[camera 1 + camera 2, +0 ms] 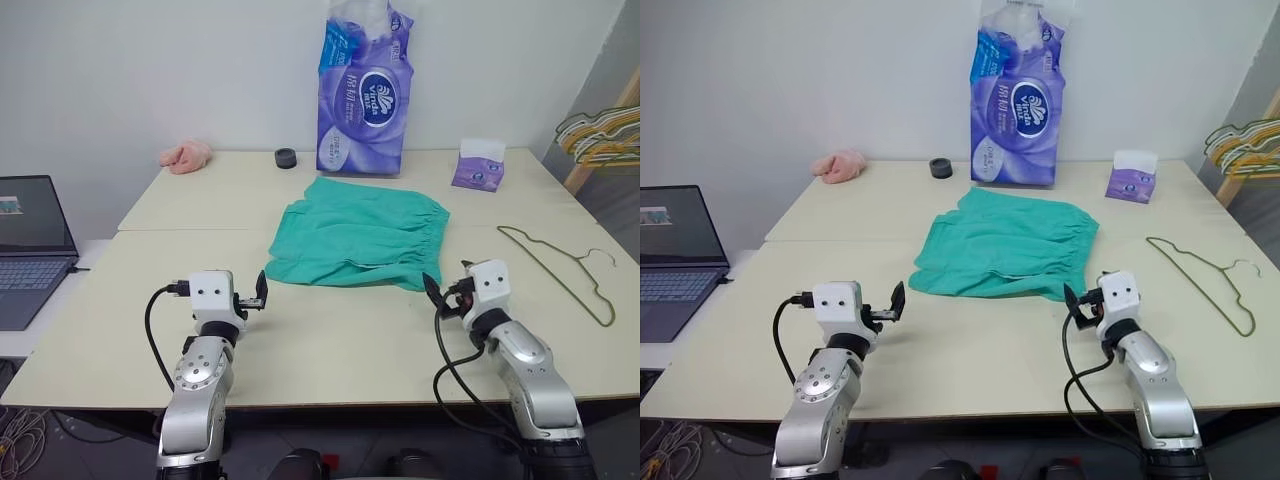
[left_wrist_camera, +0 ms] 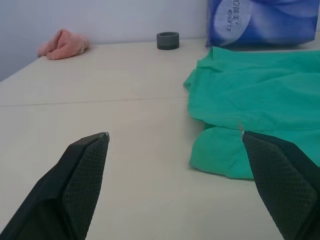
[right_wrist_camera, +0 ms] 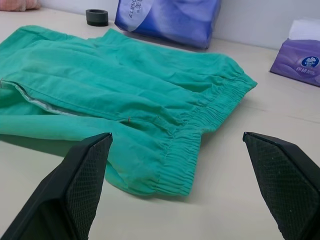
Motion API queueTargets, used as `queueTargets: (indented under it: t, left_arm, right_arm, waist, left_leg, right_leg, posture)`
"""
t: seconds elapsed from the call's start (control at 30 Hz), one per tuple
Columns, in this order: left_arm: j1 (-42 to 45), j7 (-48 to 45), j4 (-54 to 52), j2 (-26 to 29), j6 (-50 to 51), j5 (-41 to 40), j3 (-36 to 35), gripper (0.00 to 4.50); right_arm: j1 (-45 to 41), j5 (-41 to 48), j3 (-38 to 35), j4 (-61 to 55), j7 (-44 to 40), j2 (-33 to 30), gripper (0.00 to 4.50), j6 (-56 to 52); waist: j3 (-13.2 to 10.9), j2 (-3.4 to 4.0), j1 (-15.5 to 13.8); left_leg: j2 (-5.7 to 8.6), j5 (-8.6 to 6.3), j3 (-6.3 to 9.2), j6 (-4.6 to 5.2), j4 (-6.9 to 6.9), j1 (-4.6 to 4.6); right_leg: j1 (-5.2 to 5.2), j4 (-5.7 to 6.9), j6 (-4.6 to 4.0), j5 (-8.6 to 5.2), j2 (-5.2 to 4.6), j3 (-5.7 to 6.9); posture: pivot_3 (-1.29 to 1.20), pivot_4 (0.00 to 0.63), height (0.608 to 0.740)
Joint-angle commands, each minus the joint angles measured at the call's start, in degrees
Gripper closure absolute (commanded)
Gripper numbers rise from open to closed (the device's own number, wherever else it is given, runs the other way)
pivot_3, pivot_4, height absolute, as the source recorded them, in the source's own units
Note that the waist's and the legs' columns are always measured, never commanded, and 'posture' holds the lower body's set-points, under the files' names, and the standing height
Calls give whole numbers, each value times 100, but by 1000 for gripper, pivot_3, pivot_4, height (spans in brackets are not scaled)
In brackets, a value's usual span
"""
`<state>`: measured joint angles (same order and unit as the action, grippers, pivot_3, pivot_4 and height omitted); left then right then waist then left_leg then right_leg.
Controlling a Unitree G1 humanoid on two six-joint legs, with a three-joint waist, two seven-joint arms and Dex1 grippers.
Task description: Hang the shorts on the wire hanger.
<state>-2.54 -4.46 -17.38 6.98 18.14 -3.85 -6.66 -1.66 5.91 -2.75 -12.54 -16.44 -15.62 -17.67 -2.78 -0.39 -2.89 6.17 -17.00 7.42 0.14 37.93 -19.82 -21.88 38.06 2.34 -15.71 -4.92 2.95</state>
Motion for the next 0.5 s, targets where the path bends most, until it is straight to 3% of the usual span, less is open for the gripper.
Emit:
queueTargets:
  t: [0.03,0.5]
  left_arm:
    - [143,-28,-123,41,-237,-15,-4,0]
    - [14,-275,-181,200,-265,-17,86,0]
  right_arm:
    - [-98,109,-77,-179,-76,-22,31,161]
    - [-82,180,-5,-245,-172,-118,31,-26]
  waist:
    - [0,0,0]
    - [0,0,1]
  left_leg:
    - [-1,0,-2,0,0,-1]
    - [-3,-2,-16,3,0,-2]
  right_leg:
    - [-2,0,1,0,0,-3]
    - [-11,0,-2,5,3,-16]
  posture:
    - [7,4,740]
    - [7,3,740]
